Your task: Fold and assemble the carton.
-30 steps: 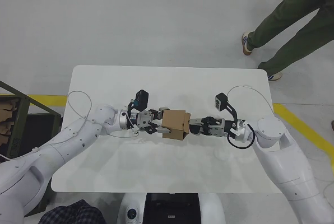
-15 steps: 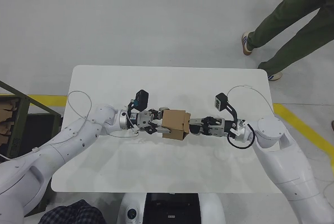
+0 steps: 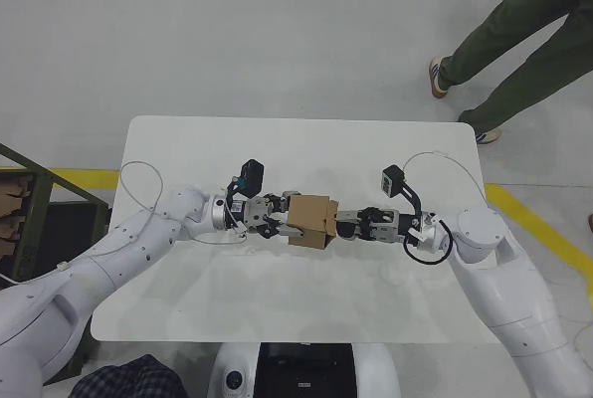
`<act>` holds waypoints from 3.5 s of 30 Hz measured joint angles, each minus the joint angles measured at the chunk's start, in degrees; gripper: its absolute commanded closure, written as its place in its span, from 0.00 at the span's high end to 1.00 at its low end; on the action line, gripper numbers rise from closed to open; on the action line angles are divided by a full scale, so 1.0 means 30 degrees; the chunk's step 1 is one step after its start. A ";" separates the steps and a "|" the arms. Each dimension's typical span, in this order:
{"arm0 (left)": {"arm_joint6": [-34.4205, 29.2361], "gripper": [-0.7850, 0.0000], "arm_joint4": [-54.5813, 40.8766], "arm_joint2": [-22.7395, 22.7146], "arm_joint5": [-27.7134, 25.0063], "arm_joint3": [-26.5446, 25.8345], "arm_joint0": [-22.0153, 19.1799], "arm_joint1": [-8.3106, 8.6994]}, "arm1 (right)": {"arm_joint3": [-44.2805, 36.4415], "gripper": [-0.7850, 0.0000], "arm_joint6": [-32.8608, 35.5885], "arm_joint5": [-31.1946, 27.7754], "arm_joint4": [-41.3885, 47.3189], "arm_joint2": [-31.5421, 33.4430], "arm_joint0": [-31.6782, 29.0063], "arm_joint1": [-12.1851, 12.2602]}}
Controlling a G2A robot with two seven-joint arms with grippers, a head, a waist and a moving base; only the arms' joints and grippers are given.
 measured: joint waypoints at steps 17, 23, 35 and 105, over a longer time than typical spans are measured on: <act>0.0000 0.48 0.0000 0.0000 0.0000 0.0000 0.0000 0.0000 | 0.0000 0.20 0.0000 0.0000 0.0000 0.0000 0.0000 0.0000; 0.0000 0.48 0.0000 0.0000 0.0000 0.0000 0.0000 0.0000 | 0.0000 0.20 0.0000 0.0000 0.0000 0.0000 0.0000 0.0000; -0.0912 1.00 -0.0404 -0.0465 0.1062 -0.0124 0.0385 0.0018 | -0.0384 1.00 -0.0690 -0.0221 -0.0193 0.0068 -0.0285 0.0014; -0.9523 1.00 -0.1303 -0.6170 0.6454 0.2170 0.2831 -0.1904 | 0.8857 1.00 -0.1282 -0.3860 0.1951 -0.3050 0.2383 -0.1619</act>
